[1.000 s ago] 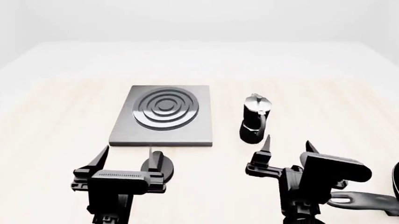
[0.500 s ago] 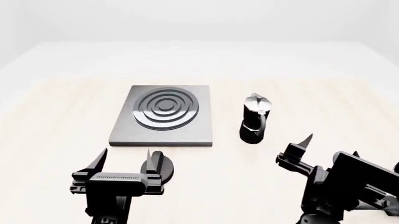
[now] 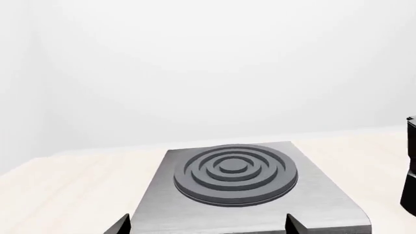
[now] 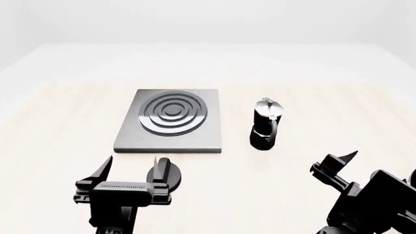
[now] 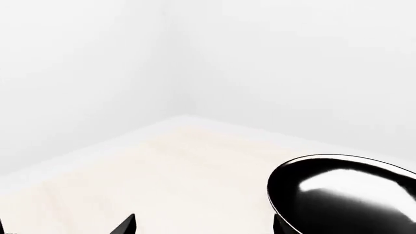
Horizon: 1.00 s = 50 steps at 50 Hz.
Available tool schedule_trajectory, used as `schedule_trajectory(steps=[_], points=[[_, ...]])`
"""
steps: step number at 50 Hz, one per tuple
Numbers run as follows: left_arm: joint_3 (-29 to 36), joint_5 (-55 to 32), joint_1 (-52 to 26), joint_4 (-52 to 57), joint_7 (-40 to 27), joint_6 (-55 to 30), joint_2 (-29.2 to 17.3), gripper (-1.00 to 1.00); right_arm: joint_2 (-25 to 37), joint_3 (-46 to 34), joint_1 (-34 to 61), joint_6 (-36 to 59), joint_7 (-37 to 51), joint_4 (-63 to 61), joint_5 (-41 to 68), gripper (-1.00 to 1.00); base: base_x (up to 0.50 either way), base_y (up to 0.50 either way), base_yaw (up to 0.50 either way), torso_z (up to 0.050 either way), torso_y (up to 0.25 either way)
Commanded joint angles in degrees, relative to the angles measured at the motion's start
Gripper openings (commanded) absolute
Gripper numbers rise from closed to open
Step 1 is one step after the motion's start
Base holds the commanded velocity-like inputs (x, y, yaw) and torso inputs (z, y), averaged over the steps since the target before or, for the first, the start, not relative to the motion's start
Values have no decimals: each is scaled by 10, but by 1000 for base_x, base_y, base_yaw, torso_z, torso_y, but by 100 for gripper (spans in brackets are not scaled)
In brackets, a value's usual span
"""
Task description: Put the frying pan on the stove.
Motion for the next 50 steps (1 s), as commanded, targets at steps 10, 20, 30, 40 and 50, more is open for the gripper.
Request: schedule_trajectory(steps=[10,20,30,40,50], points=[[2,-8,7,1,-7,5,-9,100,-3,22,-3,-31,72,18,15,100,0,0,0,0,0],[5,-10,7,5,-10,3,-13,100,-6,29,-3,-51,100,38,30,100,0,0,0,0,0],[11,-8,7,4,-15,5,-15,100,-4,32,8,-51,127,52,48,100,0,0,0,0,0],[13,-11,8,6,-17,5,-19,100,-1,24,19,-59,151,81,49,100,0,0,0,0,0],[14,-14,11,-3,-21,15,-22,100,-7,33,32,-77,167,127,78,100,0,0,0,0,0]])
